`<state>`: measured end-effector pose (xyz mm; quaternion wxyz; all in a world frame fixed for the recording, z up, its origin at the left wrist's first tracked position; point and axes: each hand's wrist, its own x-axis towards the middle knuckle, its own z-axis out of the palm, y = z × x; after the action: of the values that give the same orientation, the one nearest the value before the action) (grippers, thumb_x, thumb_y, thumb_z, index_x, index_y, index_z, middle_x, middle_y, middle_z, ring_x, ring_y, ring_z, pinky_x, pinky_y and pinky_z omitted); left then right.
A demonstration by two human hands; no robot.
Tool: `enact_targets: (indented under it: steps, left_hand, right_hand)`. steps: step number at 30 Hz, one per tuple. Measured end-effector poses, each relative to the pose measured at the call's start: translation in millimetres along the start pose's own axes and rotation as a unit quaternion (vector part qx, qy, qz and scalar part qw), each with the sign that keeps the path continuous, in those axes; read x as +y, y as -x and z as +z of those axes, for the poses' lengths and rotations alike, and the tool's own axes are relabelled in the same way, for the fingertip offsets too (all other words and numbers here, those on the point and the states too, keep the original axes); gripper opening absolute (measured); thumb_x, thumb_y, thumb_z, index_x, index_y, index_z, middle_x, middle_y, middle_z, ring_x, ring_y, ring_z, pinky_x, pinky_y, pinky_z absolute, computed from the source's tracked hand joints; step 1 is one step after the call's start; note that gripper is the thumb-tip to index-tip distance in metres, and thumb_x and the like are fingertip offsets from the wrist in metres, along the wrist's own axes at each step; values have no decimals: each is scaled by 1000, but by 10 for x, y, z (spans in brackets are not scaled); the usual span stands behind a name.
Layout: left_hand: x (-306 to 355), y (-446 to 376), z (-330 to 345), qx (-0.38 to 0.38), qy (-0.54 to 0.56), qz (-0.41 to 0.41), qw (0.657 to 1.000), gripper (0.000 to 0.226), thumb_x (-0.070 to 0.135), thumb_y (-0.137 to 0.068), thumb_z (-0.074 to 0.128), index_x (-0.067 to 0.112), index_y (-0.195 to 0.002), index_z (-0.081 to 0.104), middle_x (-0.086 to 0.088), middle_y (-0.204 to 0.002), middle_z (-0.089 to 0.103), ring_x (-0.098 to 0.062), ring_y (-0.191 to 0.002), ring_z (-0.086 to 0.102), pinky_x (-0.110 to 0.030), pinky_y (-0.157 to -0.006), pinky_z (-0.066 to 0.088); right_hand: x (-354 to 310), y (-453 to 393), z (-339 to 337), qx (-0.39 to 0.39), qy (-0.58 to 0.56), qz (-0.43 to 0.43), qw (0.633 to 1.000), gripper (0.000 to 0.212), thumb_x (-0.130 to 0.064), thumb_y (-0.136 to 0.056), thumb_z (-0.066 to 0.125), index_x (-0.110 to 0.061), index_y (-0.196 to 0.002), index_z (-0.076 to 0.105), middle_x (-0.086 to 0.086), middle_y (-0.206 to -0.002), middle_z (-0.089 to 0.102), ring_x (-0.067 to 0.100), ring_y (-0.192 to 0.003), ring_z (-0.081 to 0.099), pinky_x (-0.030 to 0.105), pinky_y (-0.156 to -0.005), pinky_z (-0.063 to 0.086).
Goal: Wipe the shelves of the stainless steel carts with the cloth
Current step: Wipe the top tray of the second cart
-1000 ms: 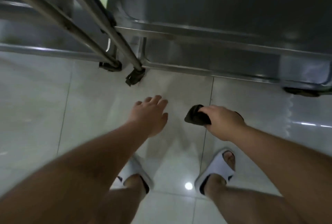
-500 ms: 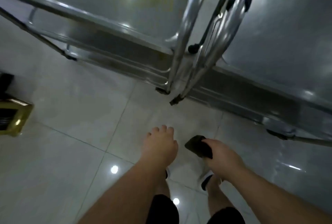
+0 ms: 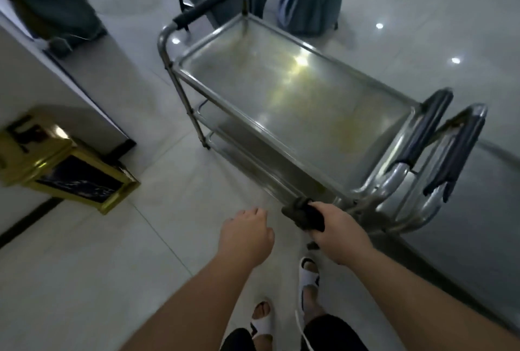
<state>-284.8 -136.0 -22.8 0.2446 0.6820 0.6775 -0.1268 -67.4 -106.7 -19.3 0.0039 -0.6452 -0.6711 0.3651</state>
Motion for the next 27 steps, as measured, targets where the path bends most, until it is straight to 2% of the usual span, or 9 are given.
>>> enact_targets:
  steps: [5, 7, 12, 16, 18, 22, 27]
  left_hand:
    - [-330, -281, -748, 79, 36, -84, 993, 52, 45, -106, 39, 24, -153, 44, -2, -150, 53, -28, -133, 52, -42, -102, 47]
    - [-433, -348, -986, 86, 64, -119, 987, 53, 46, -107, 38, 25, -155, 42, -2, -152, 51, -28, -134, 50, -43, -104, 46]
    - [-737, -442, -1401, 118, 113, -195, 967, 54, 48, -106, 38, 28, -156, 41, -1, -153, 49, -27, -136, 49, -44, -107, 46]
    - [-1073, -547, -1589, 131, 142, -243, 951, 53, 47, -105, 40, 26, -154, 43, -2, -149, 52, -26, -131, 52, -44, -103, 49]
    - [-1270, -672, -1710, 142, 157, -251, 945, 53, 48, -105, 41, 26, -154, 44, -1, -149, 53, -26, -131, 53, -44, -102, 50]
    - [-1756, -1079, -2010, 176, 182, -232, 939, 53, 47, -104, 45, 26, -152, 46, -1, -147, 55, -25, -131, 53, -47, -107, 49]
    - [-2572, -1675, -2418, 167, 178, -181, 953, 51, 47, -104, 44, 27, -151, 46, 0, -148, 54, -25, -133, 52, -45, -108, 47]
  right_hand:
    - [-633, -759, -491, -12, 8, -96, 995, 50, -34, -93, 70, -31, -142, 58, -3, -131, 67, 23, -115, 64, 35, -88, 52]
    - [-829, -981, -650, -16, 11, -120, 993, 47, -31, -92, 70, -30, -138, 61, -1, -128, 68, 25, -112, 65, 33, -85, 50]
    - [-1431, -1498, -962, -36, 34, -188, 981, 43, -39, -90, 70, -34, -132, 64, -1, -123, 71, 27, -110, 66, 37, -88, 55]
    - [-1896, -1898, -1001, -48, 55, -223, 972, 47, -42, -92, 69, -35, -137, 59, -3, -125, 70, 25, -110, 66, 32, -82, 50]
    - [-2127, -2090, -970, -48, 69, -232, 969, 50, -40, -93, 69, -33, -141, 57, -3, -127, 69, 25, -112, 65, 32, -83, 49]
    - [-2589, -2530, -860, -44, 88, -233, 967, 53, -34, -94, 70, -31, -145, 55, -1, -131, 67, 24, -115, 64, 41, -94, 55]
    - [-3220, -3144, -785, -31, 103, -189, 976, 48, -34, -95, 68, -34, -142, 56, -3, -130, 67, 23, -113, 65, 36, -92, 54]
